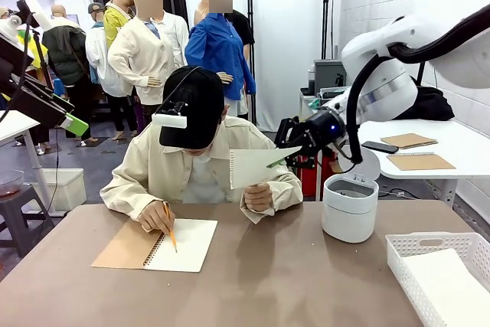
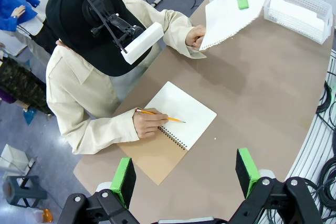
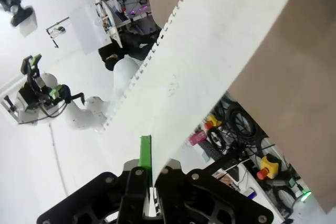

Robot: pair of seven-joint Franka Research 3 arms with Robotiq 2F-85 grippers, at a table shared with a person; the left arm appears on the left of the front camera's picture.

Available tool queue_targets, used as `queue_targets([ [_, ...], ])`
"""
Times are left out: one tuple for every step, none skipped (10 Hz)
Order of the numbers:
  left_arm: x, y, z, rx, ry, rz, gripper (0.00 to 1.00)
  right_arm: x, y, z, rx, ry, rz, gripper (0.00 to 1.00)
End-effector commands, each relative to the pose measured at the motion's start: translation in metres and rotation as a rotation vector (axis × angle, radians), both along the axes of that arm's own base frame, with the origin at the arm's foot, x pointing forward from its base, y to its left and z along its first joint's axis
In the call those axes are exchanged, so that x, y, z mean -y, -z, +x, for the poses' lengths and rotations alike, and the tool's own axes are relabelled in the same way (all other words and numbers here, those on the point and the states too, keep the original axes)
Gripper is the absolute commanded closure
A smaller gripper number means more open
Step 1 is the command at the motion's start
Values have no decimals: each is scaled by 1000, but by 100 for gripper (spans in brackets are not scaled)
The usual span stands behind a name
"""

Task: Sort the paper based on its condition.
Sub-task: If a person hands you a paper, place it in the Organizing basket , and if it's crumpled, put it in the Trash can.

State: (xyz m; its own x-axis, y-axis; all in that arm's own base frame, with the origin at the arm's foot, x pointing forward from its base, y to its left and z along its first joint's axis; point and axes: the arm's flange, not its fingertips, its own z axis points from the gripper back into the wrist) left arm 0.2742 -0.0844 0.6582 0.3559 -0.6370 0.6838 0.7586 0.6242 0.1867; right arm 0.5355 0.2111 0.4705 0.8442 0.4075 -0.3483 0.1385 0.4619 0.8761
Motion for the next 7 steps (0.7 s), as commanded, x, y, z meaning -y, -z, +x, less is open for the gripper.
queue_targets([
  [0,0,0,0,-2,0,0,17,-20,-30,130,-56,8,100],
  [0,0,0,0,-2,0,0,25,-31,-40,190,-71,-12,100],
  [0,0,0,0,-2,0,0,32,-40,-51,250,-98,-32,100],
  [0,0,0,0,-2,0,0,44,-50,-63,369,-104,-93,100],
  [0,0,0,0,-2,0,0,61,-58,-76,491,-76,-200,100],
  [0,0,0,0,-2,0,0,81,-63,-90,574,-32,-325,100],
  [0,0,0,0,-2,0,0,99,-67,-100,619,-2,-417,100],
])
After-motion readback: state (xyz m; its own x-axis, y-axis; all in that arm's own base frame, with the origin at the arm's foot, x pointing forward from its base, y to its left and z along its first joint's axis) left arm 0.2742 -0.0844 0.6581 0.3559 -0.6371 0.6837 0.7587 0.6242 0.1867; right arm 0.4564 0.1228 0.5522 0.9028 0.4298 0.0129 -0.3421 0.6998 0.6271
